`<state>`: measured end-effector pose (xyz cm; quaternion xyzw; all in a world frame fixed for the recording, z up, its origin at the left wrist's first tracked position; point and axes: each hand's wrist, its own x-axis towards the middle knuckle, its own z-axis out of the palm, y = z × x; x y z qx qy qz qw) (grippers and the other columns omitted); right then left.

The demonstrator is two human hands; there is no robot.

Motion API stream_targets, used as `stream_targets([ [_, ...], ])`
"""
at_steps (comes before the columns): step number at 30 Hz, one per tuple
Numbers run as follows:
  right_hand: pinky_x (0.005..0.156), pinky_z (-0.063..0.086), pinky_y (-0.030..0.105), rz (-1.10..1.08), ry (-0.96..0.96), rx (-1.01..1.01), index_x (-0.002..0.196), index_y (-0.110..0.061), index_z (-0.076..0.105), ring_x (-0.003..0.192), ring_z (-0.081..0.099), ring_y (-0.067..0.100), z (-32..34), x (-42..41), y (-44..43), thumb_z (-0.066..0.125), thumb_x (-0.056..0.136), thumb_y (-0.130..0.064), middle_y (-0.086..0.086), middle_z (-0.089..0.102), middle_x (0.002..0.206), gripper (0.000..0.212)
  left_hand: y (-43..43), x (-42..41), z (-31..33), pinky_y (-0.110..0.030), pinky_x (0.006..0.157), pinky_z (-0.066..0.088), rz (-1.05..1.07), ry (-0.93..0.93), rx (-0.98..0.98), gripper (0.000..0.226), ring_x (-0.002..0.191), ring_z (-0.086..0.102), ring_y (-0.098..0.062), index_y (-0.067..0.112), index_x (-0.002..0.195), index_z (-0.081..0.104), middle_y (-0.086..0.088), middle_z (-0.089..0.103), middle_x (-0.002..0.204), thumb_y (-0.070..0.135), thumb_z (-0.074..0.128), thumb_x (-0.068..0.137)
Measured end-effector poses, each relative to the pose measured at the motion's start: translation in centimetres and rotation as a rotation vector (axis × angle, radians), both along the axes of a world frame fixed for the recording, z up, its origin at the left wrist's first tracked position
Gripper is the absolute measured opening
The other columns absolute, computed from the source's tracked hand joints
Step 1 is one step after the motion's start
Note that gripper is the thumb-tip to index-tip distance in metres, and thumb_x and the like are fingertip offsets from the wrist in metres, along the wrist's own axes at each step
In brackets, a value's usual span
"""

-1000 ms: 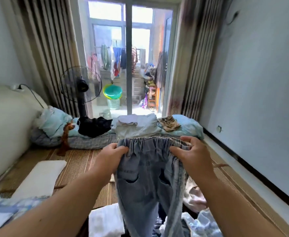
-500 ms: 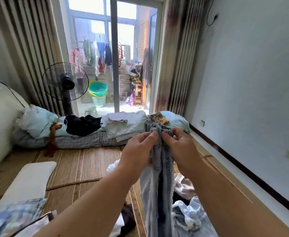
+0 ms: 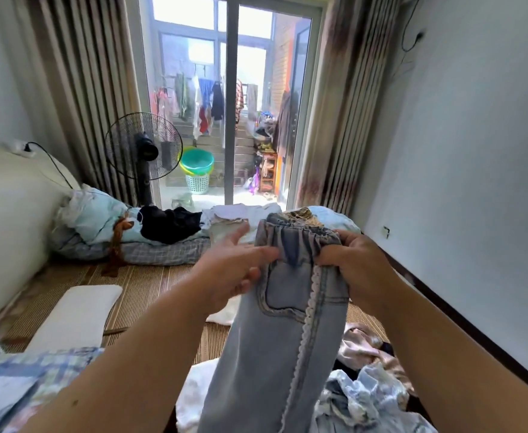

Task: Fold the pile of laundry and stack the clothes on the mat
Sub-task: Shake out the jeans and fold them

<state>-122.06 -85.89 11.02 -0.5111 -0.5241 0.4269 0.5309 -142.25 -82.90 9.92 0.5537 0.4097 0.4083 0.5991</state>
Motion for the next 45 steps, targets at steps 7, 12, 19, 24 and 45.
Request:
stream_targets([
  [7, 0.056, 0.049, 0.026, -0.147, -0.46, 0.033, 0.073, -0.01, 0.071, 0.062, 0.064, 0.016, -0.1, 1.2, 1.1, 0.071, 0.074, -0.012, -0.003, 0.07, 0.064, 0.002, 2.3, 1.4, -1.3, -0.021, 0.05, 0.05, -0.113, 0.263, 0.017, 0.014, 0.062, 0.068, -0.016, 0.024, 0.092, 0.069, -0.003, 0.069, 0.075, 0.02, 0.076, 0.08],
  [12, 0.074, 0.048, 0.031, -0.198, -0.689, 0.02, 0.095, -0.021, 0.069, 0.084, 0.06, 0.018, -2.3, 2.1, 2.9, 0.069, 0.084, -0.032, -0.006, 0.066, 0.085, 0.016, 4.0, 3.5, -3.7, -0.028, 0.059, 0.056, 0.025, 0.279, 0.066, 0.018, 0.066, 0.069, -0.018, 0.021, 0.088, 0.068, -0.004, 0.072, 0.075, 0.016, 0.08, 0.076],
  [19, 0.062, 0.038, 0.02, -0.235, -0.553, 0.117, 0.099, -0.031, 0.059, 0.074, 0.053, 0.002, -2.8, 3.7, 3.9, 0.062, 0.091, -0.027, -0.018, 0.058, 0.081, 0.01, 5.6, 5.9, -3.0, -0.044, 0.093, 0.053, 0.06, 0.266, 0.229, 0.053, 0.1, 0.069, -0.03, 0.019, 0.094, 0.073, -0.007, 0.075, 0.099, 0.036, 0.087, 0.046],
  [24, 0.062, 0.04, 0.023, -0.277, -0.47, 0.266, 0.105, -0.03, 0.06, 0.071, 0.054, 0.005, -0.1, 4.8, 4.4, 0.061, 0.092, -0.021, -0.014, 0.061, 0.085, 0.016, 6.5, 7.7, 0.1, -0.04, 0.092, 0.053, 0.141, 0.382, 0.446, 0.037, 0.097, 0.067, -0.017, 0.025, 0.095, 0.071, 0.004, 0.074, 0.094, 0.039, 0.083, 0.063],
  [45, 0.059, 0.051, 0.024, 0.049, -0.614, -0.333, 0.099, -0.025, 0.053, 0.074, 0.057, 0.017, -13.5, 4.9, -8.9, 0.058, 0.087, -0.009, 0.007, 0.061, 0.085, 0.02, -5.6, 5.6, -14.8, -0.027, 0.082, 0.055, -0.329, 0.621, 0.217, 0.021, 0.088, 0.067, -0.003, 0.027, 0.093, 0.069, 0.011, 0.073, 0.088, 0.017, 0.078, 0.076],
])
